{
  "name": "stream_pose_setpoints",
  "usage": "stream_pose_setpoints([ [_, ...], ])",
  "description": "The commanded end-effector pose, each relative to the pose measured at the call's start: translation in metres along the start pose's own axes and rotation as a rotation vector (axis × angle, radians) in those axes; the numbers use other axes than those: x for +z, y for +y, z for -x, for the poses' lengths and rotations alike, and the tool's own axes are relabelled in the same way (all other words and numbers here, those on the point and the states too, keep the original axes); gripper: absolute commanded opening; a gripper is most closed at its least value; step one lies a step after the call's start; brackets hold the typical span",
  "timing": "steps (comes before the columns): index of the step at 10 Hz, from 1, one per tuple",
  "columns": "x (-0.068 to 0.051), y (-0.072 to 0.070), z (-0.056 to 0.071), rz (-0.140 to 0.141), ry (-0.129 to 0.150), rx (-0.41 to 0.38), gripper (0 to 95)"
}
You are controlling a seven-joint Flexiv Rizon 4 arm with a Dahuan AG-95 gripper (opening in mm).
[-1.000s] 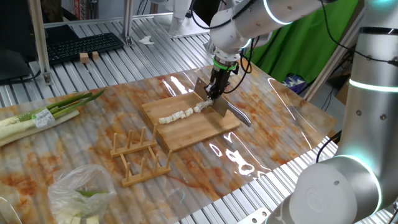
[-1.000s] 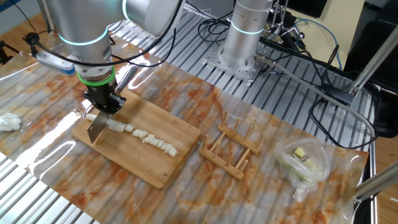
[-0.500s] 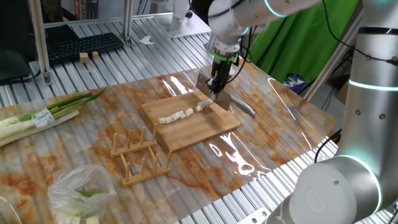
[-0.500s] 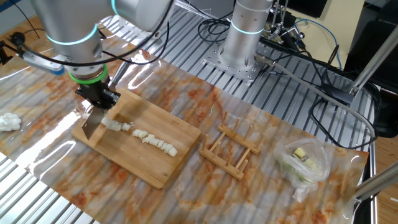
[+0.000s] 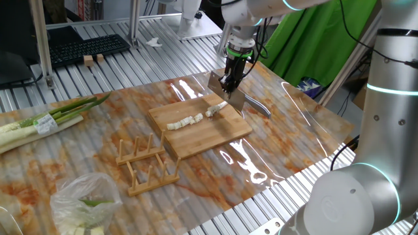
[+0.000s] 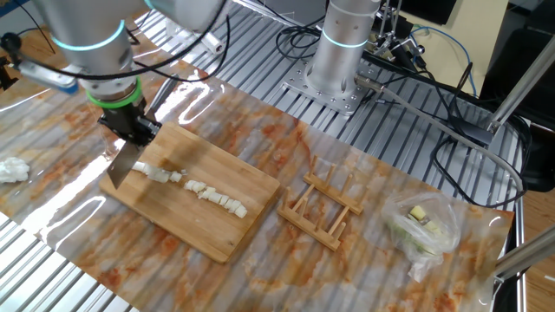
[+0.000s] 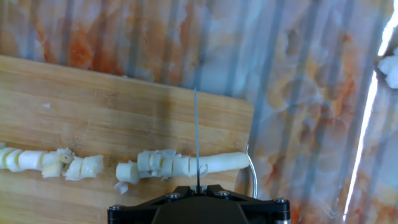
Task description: Chop the scallions
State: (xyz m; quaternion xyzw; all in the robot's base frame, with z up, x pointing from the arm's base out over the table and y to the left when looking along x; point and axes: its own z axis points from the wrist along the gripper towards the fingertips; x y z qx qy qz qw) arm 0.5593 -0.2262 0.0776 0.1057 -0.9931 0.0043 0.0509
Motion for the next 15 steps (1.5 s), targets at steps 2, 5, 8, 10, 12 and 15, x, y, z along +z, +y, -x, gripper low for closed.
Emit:
stream_pose_setpoints([
  [2, -0.002, -0.002, 0.002, 0.005, 0.0, 0.002, 0.0],
  [5, -0.002, -0.002, 0.002, -0.002, -0.005, -0.009, 0.0],
  [8, -0.001, -0.003, 0.003, -0.005, -0.011, -0.014, 0.0],
  [10, 0.001, -0.003, 0.003, -0.007, -0.016, -0.019, 0.0],
  [12, 0.008, -0.004, 0.005, -0.007, -0.023, -0.025, 0.0],
  [15, 0.017, -0.006, 0.006, -0.008, -0.027, -0.027, 0.0],
])
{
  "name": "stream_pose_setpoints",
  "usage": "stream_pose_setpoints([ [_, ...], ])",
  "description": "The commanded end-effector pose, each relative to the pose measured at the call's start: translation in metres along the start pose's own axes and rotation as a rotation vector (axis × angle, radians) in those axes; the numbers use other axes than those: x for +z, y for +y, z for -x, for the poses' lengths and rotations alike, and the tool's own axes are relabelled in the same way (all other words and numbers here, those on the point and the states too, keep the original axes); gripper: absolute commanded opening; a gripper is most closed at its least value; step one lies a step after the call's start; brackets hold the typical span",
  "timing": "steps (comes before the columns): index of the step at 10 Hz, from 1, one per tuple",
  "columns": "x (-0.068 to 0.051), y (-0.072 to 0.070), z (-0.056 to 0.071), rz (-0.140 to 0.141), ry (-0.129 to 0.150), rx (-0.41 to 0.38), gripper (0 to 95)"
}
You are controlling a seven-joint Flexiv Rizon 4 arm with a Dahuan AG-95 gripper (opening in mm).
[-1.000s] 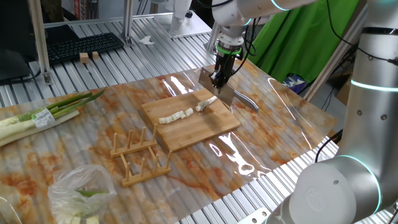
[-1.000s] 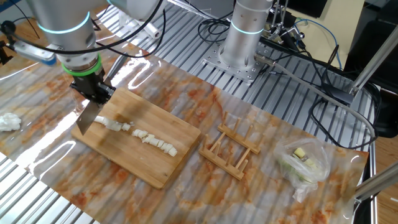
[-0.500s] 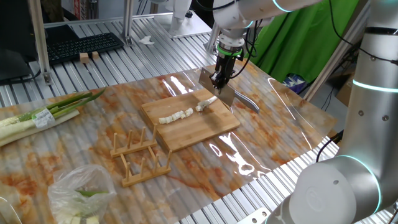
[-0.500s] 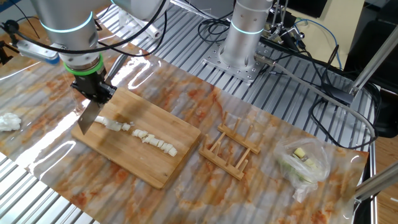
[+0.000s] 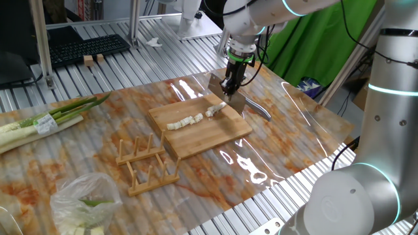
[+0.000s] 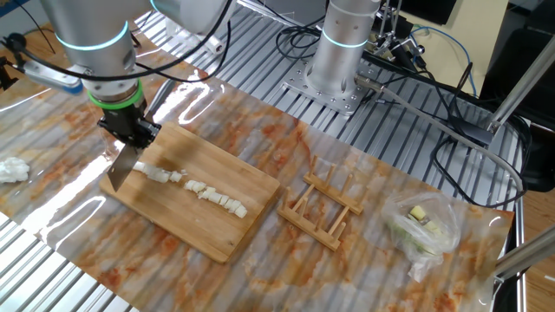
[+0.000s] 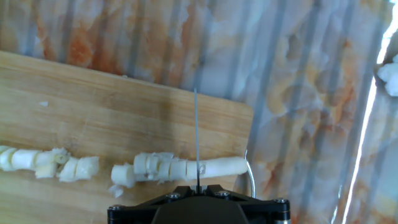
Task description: Chop the scallions
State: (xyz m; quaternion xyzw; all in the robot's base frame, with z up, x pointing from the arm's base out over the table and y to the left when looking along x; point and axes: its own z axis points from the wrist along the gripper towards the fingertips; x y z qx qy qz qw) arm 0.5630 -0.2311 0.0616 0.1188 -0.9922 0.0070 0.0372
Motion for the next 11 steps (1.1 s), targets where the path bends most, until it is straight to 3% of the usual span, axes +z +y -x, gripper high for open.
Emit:
stream_pose_setpoints([
  [1, 0.011, -0.001, 0.004, 0.005, -0.005, -0.002, 0.0],
  [2, 0.024, -0.001, 0.007, 0.013, -0.015, -0.002, 0.0],
  [4, 0.037, 0.0, 0.009, 0.023, -0.03, 0.002, 0.0],
  [5, 0.038, 0.001, 0.009, 0.039, -0.031, 0.01, 0.0],
  [6, 0.038, 0.001, 0.009, 0.027, -0.027, 0.009, 0.0],
  [11, 0.035, 0.001, 0.008, 0.035, -0.029, 0.021, 0.0],
])
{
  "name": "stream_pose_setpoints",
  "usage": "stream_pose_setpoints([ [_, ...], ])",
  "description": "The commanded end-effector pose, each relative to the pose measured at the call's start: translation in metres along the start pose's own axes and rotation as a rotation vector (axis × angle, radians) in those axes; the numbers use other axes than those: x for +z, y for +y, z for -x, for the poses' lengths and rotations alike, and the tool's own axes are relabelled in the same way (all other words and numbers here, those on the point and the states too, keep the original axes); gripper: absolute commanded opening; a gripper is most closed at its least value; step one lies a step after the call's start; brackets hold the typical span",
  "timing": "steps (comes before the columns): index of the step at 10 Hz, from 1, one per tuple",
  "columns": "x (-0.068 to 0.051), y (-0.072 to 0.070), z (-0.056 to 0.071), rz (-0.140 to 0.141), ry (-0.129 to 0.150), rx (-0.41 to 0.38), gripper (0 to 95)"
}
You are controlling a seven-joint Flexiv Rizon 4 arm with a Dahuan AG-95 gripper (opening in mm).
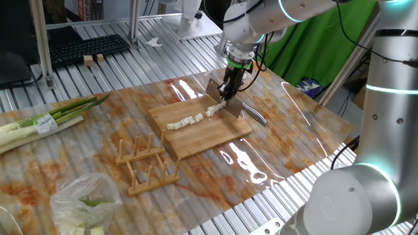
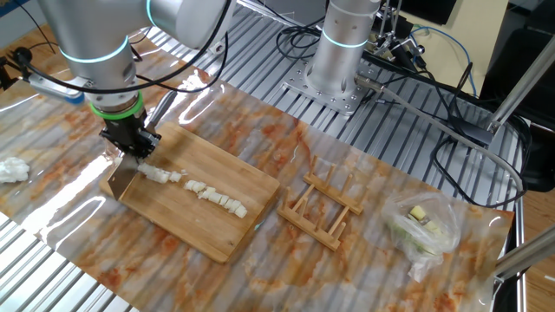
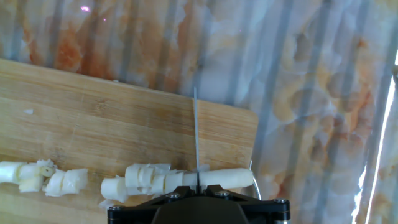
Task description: Chop the scallions
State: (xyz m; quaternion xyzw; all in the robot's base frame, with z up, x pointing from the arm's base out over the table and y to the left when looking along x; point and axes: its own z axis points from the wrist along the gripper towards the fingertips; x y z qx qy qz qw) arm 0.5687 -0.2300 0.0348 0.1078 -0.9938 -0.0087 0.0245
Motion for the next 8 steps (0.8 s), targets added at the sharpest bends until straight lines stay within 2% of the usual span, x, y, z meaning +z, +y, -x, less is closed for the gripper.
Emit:
stream_pose_setpoints([
  [1, 0.0087, 0.0008, 0.0002, 0.004, -0.001, 0.002, 0.0],
  [8, 0.0113, 0.0052, -0.0008, -0.003, 0.0, 0.013, 0.0],
])
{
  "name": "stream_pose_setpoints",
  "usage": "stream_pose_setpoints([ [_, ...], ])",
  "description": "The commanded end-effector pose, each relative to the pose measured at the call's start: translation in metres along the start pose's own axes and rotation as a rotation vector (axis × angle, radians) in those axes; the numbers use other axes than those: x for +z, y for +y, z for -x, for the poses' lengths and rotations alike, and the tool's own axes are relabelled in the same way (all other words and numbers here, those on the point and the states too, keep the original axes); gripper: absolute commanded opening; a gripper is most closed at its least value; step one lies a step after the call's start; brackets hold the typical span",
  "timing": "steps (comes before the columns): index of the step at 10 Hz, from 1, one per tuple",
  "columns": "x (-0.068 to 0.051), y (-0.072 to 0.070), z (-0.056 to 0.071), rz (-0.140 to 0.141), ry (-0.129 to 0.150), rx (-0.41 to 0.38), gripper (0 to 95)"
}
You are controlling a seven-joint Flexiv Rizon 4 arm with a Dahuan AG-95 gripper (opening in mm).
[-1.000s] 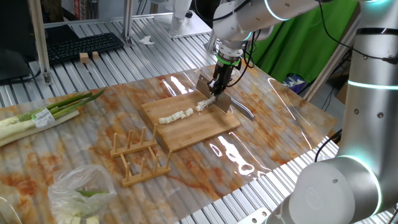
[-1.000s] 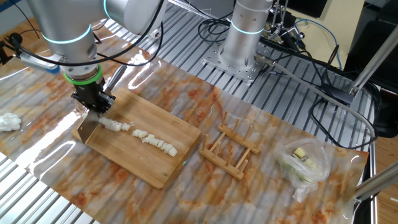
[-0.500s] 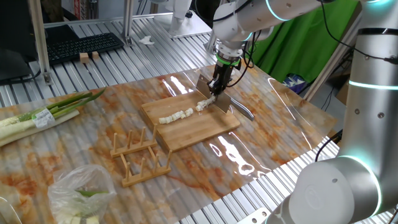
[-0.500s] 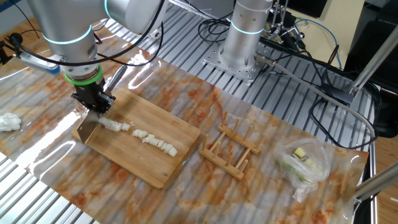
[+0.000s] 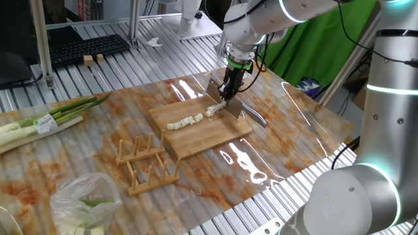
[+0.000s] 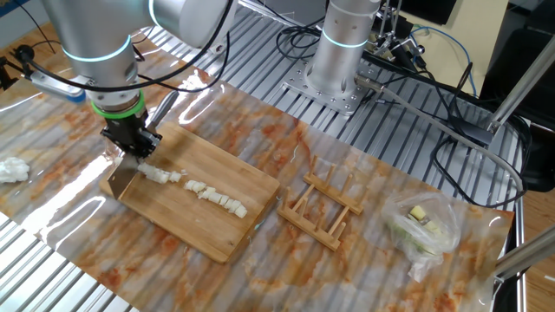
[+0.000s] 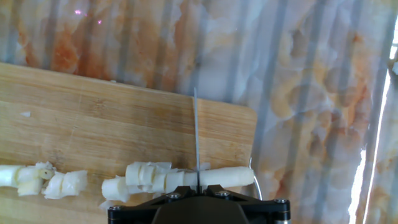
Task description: Chop the scallions
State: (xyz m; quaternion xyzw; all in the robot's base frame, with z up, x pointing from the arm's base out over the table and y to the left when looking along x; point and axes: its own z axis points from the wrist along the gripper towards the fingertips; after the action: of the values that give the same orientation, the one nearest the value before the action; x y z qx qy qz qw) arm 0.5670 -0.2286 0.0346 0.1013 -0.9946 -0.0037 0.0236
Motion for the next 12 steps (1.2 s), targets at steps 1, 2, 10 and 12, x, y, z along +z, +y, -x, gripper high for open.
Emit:
stream_pose_setpoints([
  [1, 0.012, 0.004, 0.0, 0.005, 0.002, 0.002, 0.0],
  [2, 0.012, 0.005, 0.0, 0.006, 0.002, 0.003, 0.0],
  [10, -0.001, 0.03, -0.007, 0.024, 0.017, 0.051, 0.0],
  [12, -0.011, 0.031, -0.008, 0.009, 0.029, 0.041, 0.0],
])
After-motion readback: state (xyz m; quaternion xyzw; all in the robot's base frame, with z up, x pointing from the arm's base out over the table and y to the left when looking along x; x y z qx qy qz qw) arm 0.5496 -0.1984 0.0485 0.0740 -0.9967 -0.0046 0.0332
